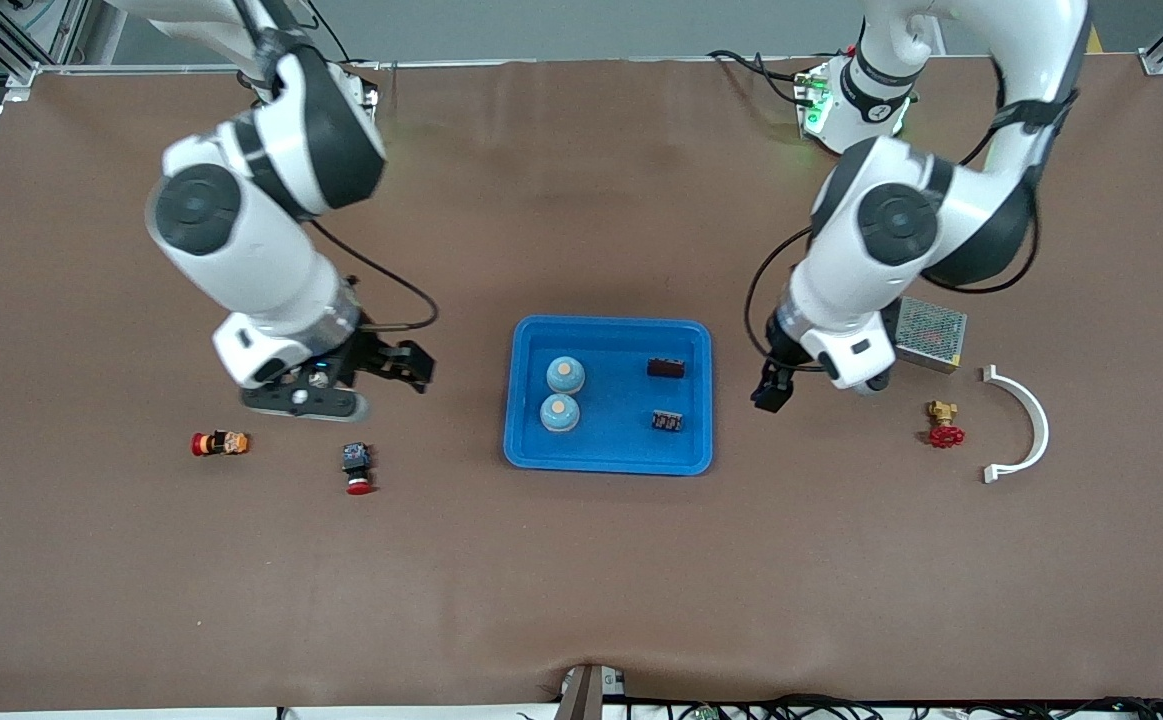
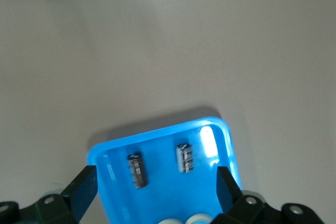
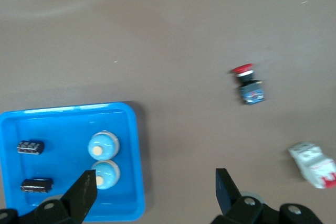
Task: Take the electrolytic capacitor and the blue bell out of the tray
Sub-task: 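Lower the left gripper onto capacitor while the right gripper lowers onto bell, then close and lift the left gripper's capacitor while the right gripper lifts bell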
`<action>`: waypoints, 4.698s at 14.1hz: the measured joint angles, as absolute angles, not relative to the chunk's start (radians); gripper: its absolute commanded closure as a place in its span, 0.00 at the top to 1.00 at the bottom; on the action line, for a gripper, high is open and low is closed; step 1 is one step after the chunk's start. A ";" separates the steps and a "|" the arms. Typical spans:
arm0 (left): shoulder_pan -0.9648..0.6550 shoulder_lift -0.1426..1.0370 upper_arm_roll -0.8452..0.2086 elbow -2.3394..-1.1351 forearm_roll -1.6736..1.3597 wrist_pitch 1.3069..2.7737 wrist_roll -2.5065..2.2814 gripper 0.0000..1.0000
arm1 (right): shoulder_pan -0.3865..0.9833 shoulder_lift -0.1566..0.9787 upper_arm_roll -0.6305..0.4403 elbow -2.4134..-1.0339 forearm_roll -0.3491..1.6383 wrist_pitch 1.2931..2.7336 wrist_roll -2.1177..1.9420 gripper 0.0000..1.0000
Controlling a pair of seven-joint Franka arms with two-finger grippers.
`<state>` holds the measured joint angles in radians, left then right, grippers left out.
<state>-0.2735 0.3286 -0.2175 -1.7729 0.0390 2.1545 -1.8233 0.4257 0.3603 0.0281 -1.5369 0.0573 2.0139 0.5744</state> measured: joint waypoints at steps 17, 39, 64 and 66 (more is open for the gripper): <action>-0.410 0.677 -0.218 -1.627 0.177 2.280 -2.120 1.00 | 0.610 0.671 0.021 -1.488 -0.003 2.312 0.731 1.00; -0.431 0.759 -0.214 -1.565 0.235 2.343 -2.107 1.00 | 0.666 0.823 0.021 -1.420 -0.049 2.344 0.734 1.00; -0.436 0.807 -0.213 -1.538 0.256 2.344 -2.105 0.00 | 0.667 0.874 0.019 -1.418 -0.056 2.429 0.734 1.00; -0.439 0.807 -0.213 -1.538 0.256 2.344 -2.104 0.00 | 0.670 0.875 0.019 -1.418 -0.056 2.429 0.734 1.00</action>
<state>-0.4388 0.8067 -0.2132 -1.5381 0.2564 2.3437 -2.1037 0.6704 0.8747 0.0190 -1.4180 -0.0560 2.4293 0.7340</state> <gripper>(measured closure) 0.661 0.000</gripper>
